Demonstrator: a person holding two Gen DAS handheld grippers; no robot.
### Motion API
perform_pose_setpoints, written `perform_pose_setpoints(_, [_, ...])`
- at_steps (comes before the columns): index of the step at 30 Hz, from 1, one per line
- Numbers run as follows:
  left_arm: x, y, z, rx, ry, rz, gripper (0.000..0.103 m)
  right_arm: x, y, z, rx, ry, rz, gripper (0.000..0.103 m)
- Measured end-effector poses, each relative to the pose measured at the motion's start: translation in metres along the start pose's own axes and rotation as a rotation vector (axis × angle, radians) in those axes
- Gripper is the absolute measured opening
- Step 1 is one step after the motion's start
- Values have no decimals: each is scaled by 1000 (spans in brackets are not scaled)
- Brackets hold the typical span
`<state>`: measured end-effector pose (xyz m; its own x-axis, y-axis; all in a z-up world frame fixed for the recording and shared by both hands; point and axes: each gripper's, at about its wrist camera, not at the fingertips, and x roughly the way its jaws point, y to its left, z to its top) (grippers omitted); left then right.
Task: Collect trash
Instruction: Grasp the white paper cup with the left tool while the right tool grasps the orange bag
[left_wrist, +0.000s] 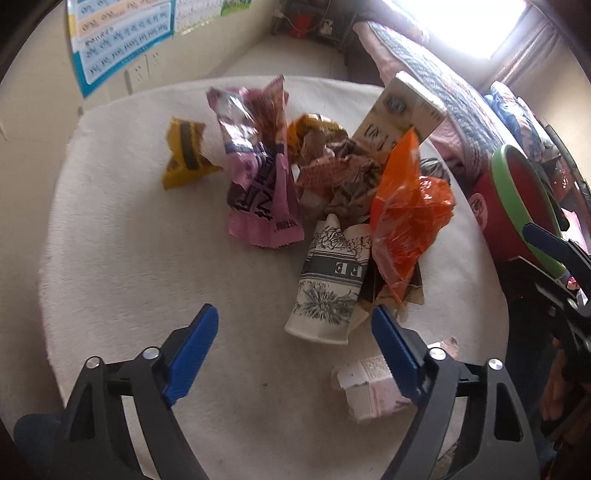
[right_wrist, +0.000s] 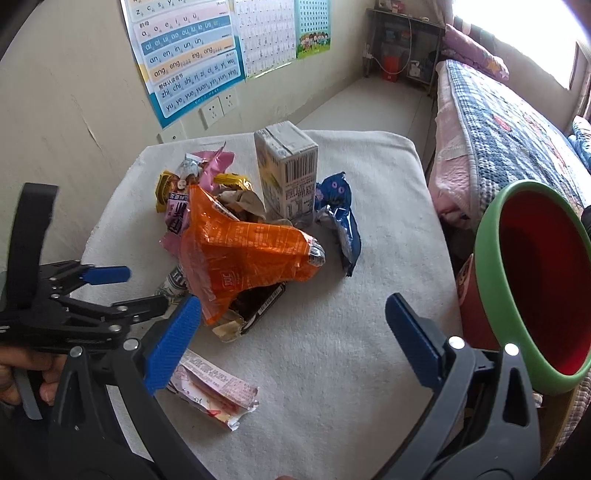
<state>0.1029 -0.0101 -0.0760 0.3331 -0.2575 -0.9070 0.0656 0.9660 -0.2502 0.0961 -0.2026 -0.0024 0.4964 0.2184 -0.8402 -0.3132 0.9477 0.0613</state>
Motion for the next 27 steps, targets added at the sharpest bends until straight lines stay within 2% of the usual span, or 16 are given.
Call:
perform_pose_setpoints(3, [12, -2, 3, 13, 29, -8, 65, 5, 2, 2, -5, 7, 5, 98])
perform_pose_setpoints(4, [15, -2, 3, 14, 39, -14, 53, 6, 3, 4, -8, 7, 7, 98])
perform_pose_setpoints(6, [16, -1, 3, 12, 48, -40, 44, 9, 6, 7, -15, 7, 13, 98])
perform_pose_setpoints(7, [15, -2, 2, 17, 45, -51, 36, 10, 7, 9, -18, 6, 17, 98])
perform_pose_setpoints(8, [13, -2, 1, 26, 41, -50, 33, 12, 9, 11, -22, 5, 21, 98])
perform_pose_setpoints(20, [-6, 27, -7, -47, 6, -44, 32, 37, 48, 40, -129, -14, 71, 98])
perform_pose_setpoints(22, [-10, 30, -8, -55, -1, -45, 32, 46, 55, 43, -157, 0, 72, 90])
perform_pose_setpoints(24, [-13, 33, -8, -61, -8, -47, 32, 53, 59, 43, -170, 21, 72, 63])
perform_pose_setpoints(25, [-15, 34, -8, -65, -12, -48, 32, 55, 59, 43, -171, 27, 73, 59])
perform_pose_setpoints(27, [-18, 37, -11, -71, -19, -49, 32, 53, 61, 43, -182, 21, 85, 34])
